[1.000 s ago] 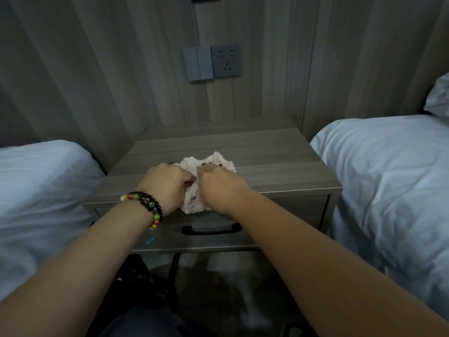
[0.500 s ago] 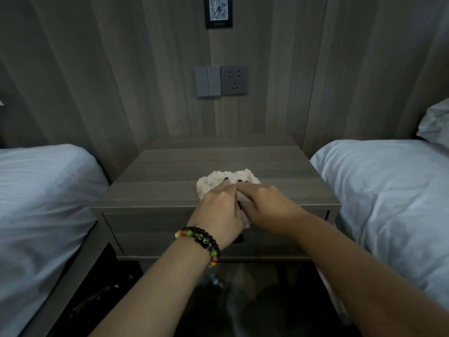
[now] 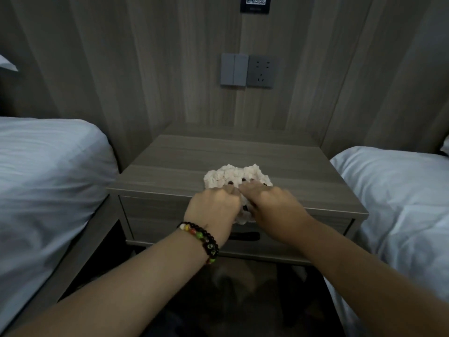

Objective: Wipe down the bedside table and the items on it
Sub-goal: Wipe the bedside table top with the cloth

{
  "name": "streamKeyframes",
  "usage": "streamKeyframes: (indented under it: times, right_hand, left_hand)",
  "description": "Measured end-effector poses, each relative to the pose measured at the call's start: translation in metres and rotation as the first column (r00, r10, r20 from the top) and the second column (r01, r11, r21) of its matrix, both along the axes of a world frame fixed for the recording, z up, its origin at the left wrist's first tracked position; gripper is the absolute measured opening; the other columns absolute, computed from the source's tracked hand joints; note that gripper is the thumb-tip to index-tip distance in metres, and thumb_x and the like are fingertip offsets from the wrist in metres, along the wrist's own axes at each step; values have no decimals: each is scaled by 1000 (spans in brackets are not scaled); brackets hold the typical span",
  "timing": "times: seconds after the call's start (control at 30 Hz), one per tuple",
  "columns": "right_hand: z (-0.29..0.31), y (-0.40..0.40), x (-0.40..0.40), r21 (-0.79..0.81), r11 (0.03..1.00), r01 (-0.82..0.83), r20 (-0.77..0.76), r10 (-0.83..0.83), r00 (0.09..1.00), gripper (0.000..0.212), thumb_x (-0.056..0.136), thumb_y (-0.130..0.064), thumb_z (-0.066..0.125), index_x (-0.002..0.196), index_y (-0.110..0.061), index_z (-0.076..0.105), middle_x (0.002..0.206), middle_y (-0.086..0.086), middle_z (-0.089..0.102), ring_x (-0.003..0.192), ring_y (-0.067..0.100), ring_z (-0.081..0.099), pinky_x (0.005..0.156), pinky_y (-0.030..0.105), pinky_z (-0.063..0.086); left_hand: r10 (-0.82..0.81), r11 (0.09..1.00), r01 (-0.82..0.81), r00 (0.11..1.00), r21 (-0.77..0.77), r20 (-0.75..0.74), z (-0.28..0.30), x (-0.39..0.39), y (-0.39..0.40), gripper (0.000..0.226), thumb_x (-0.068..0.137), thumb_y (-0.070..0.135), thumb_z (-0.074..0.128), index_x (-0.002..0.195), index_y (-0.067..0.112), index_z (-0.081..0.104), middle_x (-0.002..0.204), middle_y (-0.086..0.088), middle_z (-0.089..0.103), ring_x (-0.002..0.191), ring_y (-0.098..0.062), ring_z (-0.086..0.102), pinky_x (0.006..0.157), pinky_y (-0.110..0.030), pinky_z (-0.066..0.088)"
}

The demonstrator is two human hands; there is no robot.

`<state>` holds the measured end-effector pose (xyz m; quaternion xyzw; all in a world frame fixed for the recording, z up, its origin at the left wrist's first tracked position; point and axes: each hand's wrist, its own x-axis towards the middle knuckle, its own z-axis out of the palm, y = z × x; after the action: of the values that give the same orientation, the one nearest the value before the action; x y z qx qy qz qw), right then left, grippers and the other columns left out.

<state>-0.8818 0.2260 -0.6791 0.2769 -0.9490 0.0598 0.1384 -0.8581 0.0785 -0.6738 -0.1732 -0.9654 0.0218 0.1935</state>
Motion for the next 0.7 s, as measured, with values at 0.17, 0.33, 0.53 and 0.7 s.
streamKeyframes:
  times: [0.17, 0.33, 0.53, 0.7]
  right_hand:
    - [4, -56, -1, 24, 1000, -20, -5, 20, 1000, 33, 90, -11, 51, 123, -16, 49, 123, 4, 53, 108, 26, 56, 75, 32, 42]
    - [8, -116, -9, -3, 999, -47, 17, 47, 999, 34, 90, -16, 55, 124, -17, 49, 124, 4, 52, 112, 25, 54, 76, 31, 41]
    - [16, -172, -10, -22, 993, -119, 11, 120, 993, 34, 90, -11, 53, 123, -10, 50, 125, 8, 53, 117, 26, 51, 85, 35, 45]
    - [14, -193, -7, -23, 989, -144, -39, 143, 989, 36, 93, -6, 45, 129, -6, 48, 131, 9, 50, 123, 25, 45, 90, 33, 42]
  left_hand:
    - [84, 996, -83, 996, 18, -19, -3, 4, -50, 18, 92, 16, 52, 107, 23, 58, 106, 2, 63, 92, -25, 65, 67, -34, 48]
    - [110, 989, -107, 993, 100, -31, -5, -1, -112, 14, 77, 24, 68, 91, 22, 64, 78, -6, 69, 69, -34, 67, 53, -35, 50]
    - [190, 980, -184, 979, 76, -80, -10, -9, -172, 21, 75, 22, 67, 95, 20, 72, 73, -9, 72, 62, -33, 68, 49, -38, 54]
    - [154, 973, -138, 985, 186, -78, -7, -16, -205, 28, 81, 21, 56, 102, 22, 75, 96, -9, 75, 83, -31, 72, 74, -37, 59]
